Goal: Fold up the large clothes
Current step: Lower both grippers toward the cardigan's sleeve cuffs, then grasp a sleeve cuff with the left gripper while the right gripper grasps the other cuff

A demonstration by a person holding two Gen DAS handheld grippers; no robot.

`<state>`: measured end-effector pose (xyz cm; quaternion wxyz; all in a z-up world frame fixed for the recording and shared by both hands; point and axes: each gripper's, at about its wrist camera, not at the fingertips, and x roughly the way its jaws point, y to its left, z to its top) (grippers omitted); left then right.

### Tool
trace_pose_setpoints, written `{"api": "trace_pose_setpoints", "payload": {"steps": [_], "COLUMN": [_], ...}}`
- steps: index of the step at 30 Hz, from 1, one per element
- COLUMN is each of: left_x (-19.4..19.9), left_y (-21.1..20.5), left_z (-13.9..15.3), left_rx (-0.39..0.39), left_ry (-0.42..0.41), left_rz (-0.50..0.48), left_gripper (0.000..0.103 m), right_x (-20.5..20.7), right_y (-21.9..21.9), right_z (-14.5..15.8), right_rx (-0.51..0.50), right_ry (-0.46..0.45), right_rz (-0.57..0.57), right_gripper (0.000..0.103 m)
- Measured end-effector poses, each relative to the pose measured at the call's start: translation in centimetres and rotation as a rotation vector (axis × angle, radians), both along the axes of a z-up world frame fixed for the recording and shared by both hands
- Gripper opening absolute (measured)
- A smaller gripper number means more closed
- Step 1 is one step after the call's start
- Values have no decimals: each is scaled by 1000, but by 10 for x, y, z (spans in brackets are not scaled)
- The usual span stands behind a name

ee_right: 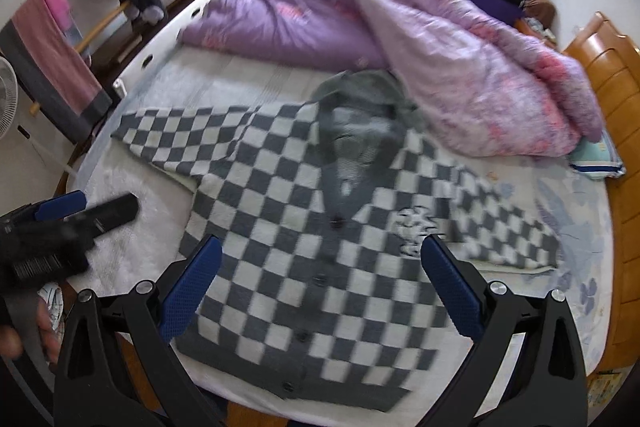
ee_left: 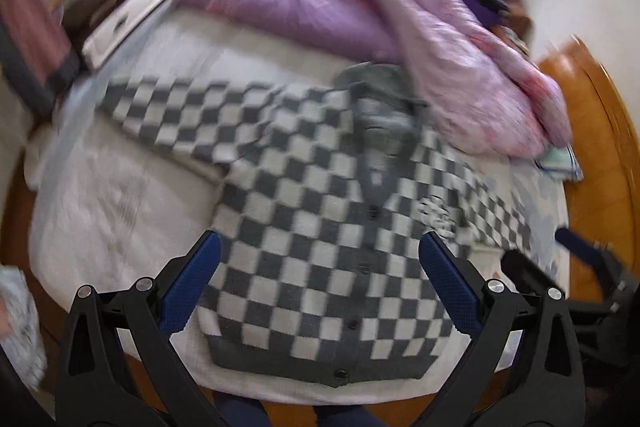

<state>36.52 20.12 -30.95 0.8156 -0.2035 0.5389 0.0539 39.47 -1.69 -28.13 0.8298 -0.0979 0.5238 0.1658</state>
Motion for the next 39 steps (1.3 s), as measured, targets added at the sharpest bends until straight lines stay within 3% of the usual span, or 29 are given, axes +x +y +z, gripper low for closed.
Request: {"api": "trace_pose_setpoints", "payload": {"steps": [7, 14, 16, 20, 23, 25, 28, 29, 31, 33, 37, 39], "left_x": [29, 55, 64, 77, 84, 87, 91, 91, 92, 95, 89, 85], "left_y": [209, 369, 400, 443, 460, 468, 481, 485, 487, 486, 489, 487], "left_z": [-107, -189, -209, -246, -266, -276, -290, -293, -294, -290, -272, -260], "left_rx": [-166, -180, -171, -177, -171, -182, -167, -172, -172, -135, -132, -151], "left_ry": [18, -9, -4, 4, 13, 17, 25, 31, 22, 13, -24, -67], "left_rz": [291, 503, 534, 606, 621, 638, 659, 663, 646, 627, 637, 620], "left_gripper": [99, 98, 98, 97, 83, 82, 69, 58, 50, 24, 12, 10], "right_x": [50, 106, 116, 134, 144, 148, 155, 156, 160, 162, 164, 163], "right_y": [99, 170, 184, 205, 213, 215, 216, 216, 216, 216, 215, 213], "right_z": [-90, -175, -190, -220, -238, -247, -260, -263, -269, -272, -278, -280], "right_rx": [4, 53, 79, 81, 106, 121, 143, 149, 165, 173, 198, 237], "right_ry": [80, 156, 159, 177, 212, 234, 260, 267, 285, 294, 322, 341], "right_rz": [-3, -17, -10, 5, -7, -14, -19, -21, -29, -34, -47, -52], "right_gripper": [95, 95, 83, 81, 72, 65, 56, 54, 49, 47, 46, 34]}}
